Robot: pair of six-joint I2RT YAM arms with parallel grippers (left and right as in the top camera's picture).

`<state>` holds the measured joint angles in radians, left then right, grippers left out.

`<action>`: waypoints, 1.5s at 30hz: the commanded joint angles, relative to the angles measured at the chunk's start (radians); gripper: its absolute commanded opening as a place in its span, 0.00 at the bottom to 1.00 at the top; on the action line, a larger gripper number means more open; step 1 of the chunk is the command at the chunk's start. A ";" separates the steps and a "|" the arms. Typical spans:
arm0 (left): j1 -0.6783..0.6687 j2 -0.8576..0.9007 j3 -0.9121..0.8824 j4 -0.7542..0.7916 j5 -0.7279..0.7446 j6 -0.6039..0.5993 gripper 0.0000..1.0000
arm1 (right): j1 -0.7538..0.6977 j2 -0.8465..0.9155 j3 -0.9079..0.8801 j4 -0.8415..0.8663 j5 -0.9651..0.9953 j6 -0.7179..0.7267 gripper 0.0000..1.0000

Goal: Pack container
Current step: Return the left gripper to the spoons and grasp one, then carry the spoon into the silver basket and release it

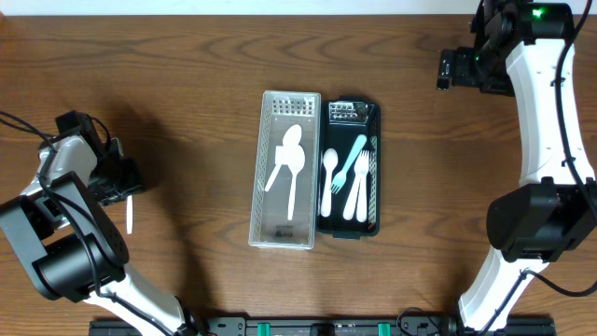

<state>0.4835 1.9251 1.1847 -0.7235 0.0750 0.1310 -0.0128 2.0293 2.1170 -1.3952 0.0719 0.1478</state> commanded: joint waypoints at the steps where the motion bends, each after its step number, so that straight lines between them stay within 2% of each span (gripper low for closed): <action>1: 0.002 0.052 -0.010 0.000 0.023 0.006 0.21 | -0.008 -0.019 0.014 -0.004 0.003 -0.014 0.99; 4: 0.002 0.052 -0.010 0.000 0.023 0.006 0.11 | -0.008 -0.019 0.014 -0.004 0.003 -0.014 0.99; 8: 0.002 0.052 -0.010 0.000 0.022 0.006 0.06 | -0.008 -0.019 0.014 -0.006 0.003 -0.014 0.99; 17: 0.002 0.050 -0.008 -0.002 0.022 -0.014 0.06 | -0.008 -0.019 0.014 -0.008 0.003 -0.014 0.99; 22: -0.039 0.006 0.058 -0.112 0.023 -0.059 0.06 | -0.008 -0.019 0.014 -0.007 0.003 -0.015 0.99; 27: -0.172 -0.119 0.153 -0.242 0.023 -0.082 0.06 | -0.008 -0.019 0.014 -0.005 0.003 -0.015 0.99; 31: -0.345 -0.241 0.225 -0.295 0.023 -0.101 0.06 | -0.008 -0.019 0.014 0.001 0.003 -0.015 0.99; 36: -0.601 -0.332 0.255 -0.266 0.023 -0.162 0.06 | -0.008 -0.019 0.014 0.011 0.003 -0.015 0.99; 41: -0.822 -0.314 0.253 -0.214 0.023 -0.219 0.06 | -0.008 -0.019 0.014 0.019 0.003 -0.015 0.99; 45: -0.936 -0.267 0.252 -0.145 0.023 -0.224 0.06 | -0.008 -0.019 0.014 0.019 0.003 -0.015 0.99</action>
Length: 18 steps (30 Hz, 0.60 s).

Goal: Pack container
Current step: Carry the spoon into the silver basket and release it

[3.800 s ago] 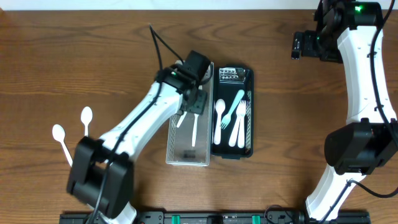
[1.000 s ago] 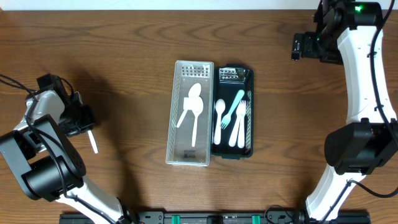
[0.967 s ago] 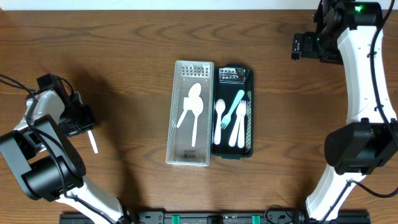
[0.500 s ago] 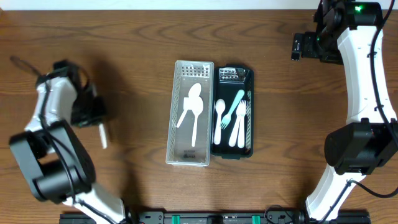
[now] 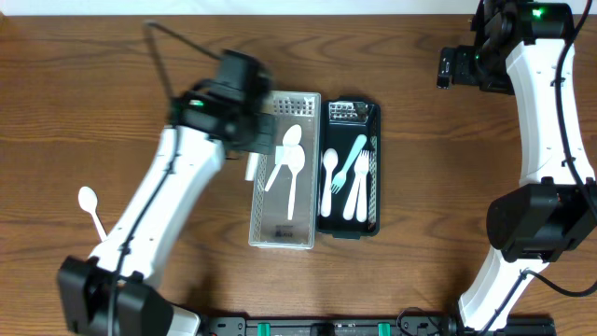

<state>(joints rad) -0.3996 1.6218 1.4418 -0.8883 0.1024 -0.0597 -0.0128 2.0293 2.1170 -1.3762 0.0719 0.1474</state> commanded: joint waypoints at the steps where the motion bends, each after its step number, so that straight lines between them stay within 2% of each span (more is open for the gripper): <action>1: -0.072 0.056 -0.005 0.035 -0.005 -0.041 0.06 | -0.008 -0.019 0.014 0.000 0.003 -0.015 0.99; 5: -0.098 0.144 -0.006 0.061 -0.005 -0.085 0.06 | -0.008 -0.019 0.014 -0.003 0.003 -0.015 0.99; 11: -0.078 0.230 -0.006 0.061 -0.007 -0.079 0.07 | -0.008 -0.019 0.014 -0.008 0.003 -0.015 0.99; 12: -0.075 0.230 -0.006 0.063 -0.010 -0.069 0.17 | -0.008 -0.019 0.014 -0.008 0.003 -0.015 0.99; 13: -0.072 0.228 -0.006 0.064 -0.010 -0.060 0.38 | -0.008 -0.019 0.014 -0.008 0.003 -0.015 0.99; 14: -0.067 0.222 -0.005 0.064 -0.016 -0.048 0.51 | -0.008 -0.019 0.014 -0.008 0.003 -0.015 0.99; 17: -0.053 0.194 -0.003 0.064 -0.043 -0.046 0.52 | -0.008 -0.019 0.014 -0.008 0.003 -0.017 0.99; 18: -0.047 0.178 0.000 0.064 -0.046 -0.038 0.57 | -0.008 -0.019 0.014 -0.008 0.003 -0.024 0.99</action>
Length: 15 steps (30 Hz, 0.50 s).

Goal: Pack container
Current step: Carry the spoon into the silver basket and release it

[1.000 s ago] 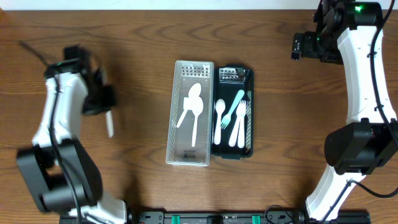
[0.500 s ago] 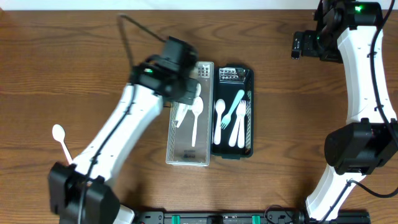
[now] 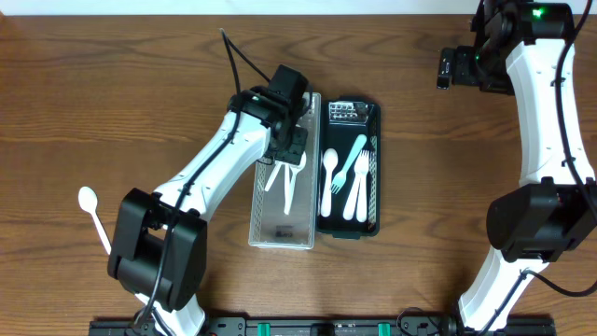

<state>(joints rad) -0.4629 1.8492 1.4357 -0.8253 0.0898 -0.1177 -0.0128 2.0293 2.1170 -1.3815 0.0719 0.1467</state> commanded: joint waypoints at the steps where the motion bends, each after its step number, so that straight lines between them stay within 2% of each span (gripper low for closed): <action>1: 0.026 -0.072 0.011 0.000 -0.034 0.036 0.58 | -0.008 -0.019 0.014 -0.002 0.003 -0.031 0.99; 4: 0.058 -0.147 0.038 -0.010 -0.045 0.066 0.58 | -0.008 -0.019 0.014 -0.003 0.007 -0.033 0.99; 8: 0.152 -0.272 0.092 -0.065 -0.151 0.064 0.63 | -0.008 -0.019 0.014 -0.002 0.007 -0.033 0.99; 12: 0.346 -0.380 0.101 -0.099 -0.188 0.054 0.68 | -0.008 -0.019 0.014 -0.002 0.007 -0.034 0.99; 15: 0.534 -0.407 0.101 -0.138 -0.188 -0.013 0.68 | -0.008 -0.019 0.014 -0.002 0.007 -0.041 0.99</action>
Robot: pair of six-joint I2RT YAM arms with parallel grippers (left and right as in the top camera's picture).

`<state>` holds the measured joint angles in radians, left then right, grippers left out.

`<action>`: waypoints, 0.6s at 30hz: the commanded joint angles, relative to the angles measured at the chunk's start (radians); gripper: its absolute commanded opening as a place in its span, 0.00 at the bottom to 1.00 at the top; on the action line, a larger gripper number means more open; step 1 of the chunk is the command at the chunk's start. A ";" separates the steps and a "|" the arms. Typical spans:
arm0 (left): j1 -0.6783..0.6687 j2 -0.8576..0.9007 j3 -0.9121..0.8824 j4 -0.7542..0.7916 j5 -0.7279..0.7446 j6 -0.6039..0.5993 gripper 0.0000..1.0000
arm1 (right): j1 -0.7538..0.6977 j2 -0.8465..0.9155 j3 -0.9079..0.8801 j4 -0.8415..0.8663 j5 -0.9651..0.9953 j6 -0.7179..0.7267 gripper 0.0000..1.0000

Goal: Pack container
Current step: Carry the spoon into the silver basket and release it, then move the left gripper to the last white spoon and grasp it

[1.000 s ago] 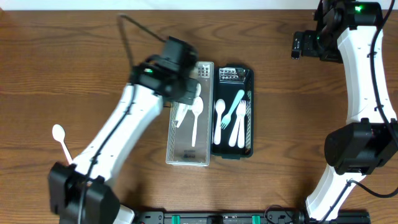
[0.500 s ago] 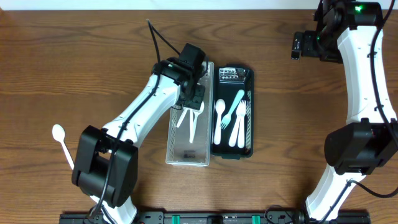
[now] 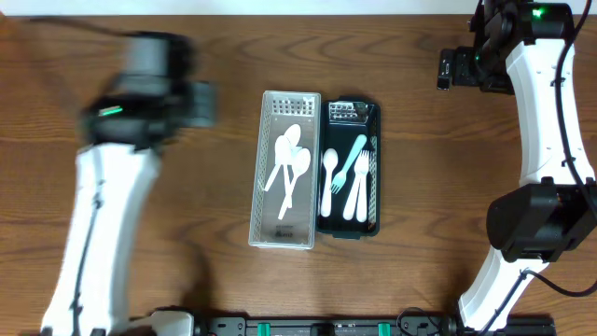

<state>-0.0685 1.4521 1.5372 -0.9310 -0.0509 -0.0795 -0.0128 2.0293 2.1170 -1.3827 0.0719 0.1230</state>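
Note:
A clear white tray (image 3: 265,201) sits at the table's middle with white spoons (image 3: 291,159) lying in its upper half. A black tray (image 3: 375,168) touches its right side and holds a white spoon (image 3: 328,173), a teal fork (image 3: 353,154) and white forks (image 3: 358,187). My left gripper (image 3: 201,103) is up at the left of the white tray, apart from it and blurred by motion, so its jaws cannot be read. My right gripper (image 3: 449,70) hangs far off at the upper right, too small to tell its state.
The left arm (image 3: 103,205) stretches over the left part of the table and hides what lies under it. The right arm (image 3: 546,121) runs down the right edge. Wooden table (image 3: 420,280) all around the trays.
My left gripper was low over the white tray's upper half; now it is away to the tray's upper left. The spoons in the tray look to be one more. The right arm is unchanged.
My left gripper was at the far left edge by a white utensil. Then it was beside the white tray's left wall with something white in it, a spoon lying on the table at the left. Then it was over the tray, and now it is clear of it.

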 commanded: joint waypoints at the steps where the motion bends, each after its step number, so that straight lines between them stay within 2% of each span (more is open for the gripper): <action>1: 0.208 -0.009 -0.002 -0.050 -0.047 -0.075 0.68 | -0.008 -0.019 0.014 0.000 0.007 -0.017 0.99; 6: 0.469 0.022 -0.071 -0.043 0.018 -0.118 0.69 | -0.008 -0.019 0.014 -0.001 0.007 -0.017 0.99; 10: 0.616 0.086 -0.158 0.000 0.074 -0.143 0.69 | -0.008 -0.019 0.014 -0.001 0.007 -0.017 0.99; 18: 0.703 0.266 -0.260 0.092 0.075 -0.145 0.69 | -0.008 -0.019 0.014 0.003 0.007 -0.017 0.99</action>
<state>0.6235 1.6703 1.2961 -0.8551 0.0059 -0.2131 -0.0128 2.0293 2.1170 -1.3796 0.0723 0.1207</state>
